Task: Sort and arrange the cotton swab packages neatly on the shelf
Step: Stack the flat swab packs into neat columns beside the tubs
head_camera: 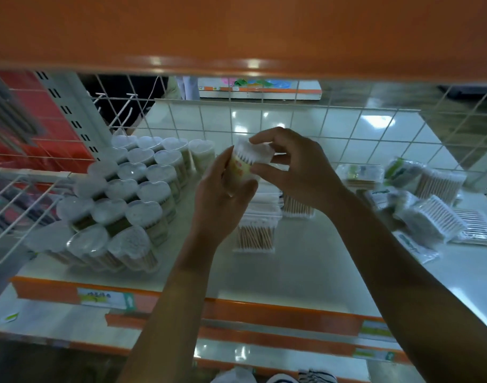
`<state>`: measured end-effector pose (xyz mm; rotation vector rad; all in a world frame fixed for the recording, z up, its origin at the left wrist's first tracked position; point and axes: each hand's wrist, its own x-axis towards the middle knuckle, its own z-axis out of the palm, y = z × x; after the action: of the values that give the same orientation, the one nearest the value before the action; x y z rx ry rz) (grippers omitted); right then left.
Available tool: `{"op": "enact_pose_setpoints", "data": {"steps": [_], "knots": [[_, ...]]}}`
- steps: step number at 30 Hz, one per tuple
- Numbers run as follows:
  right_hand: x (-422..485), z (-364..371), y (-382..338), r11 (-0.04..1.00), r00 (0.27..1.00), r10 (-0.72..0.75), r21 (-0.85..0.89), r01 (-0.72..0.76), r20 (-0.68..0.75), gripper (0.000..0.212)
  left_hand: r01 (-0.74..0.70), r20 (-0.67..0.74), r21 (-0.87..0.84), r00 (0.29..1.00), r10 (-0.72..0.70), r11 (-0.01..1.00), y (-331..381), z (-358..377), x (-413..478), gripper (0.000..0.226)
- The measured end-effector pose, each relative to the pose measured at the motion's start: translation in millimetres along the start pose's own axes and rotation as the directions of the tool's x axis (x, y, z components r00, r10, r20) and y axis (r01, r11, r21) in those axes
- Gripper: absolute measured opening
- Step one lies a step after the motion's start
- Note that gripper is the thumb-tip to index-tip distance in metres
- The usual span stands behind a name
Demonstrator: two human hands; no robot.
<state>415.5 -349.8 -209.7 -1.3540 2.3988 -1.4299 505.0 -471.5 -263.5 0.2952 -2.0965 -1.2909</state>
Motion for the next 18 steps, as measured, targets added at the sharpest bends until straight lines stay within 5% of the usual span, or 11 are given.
{"op": "enact_pose_setpoints", "data": {"steps": [7,12,18], "knots": [[22,43,-14,0.984,1.000,0.009,-0.180,-0.010,-0.005,0.055,0.130,-0.130,0.207,0.986,-0.104,0.970,-36,-16,-5,0.055],[34,69,-14,0.945,0.997,0.069,-0.318,-0.074,-0.027,0.060,0.299,-0.115,0.256,0.954,-0.279,0.919,-45,-25,-17,0.061],[44,102,-15,0.923,0.990,0.143,-0.362,-0.131,0.007,0.065,0.296,-0.074,0.316,0.955,-0.288,0.901,-51,-28,-25,0.065]]}}
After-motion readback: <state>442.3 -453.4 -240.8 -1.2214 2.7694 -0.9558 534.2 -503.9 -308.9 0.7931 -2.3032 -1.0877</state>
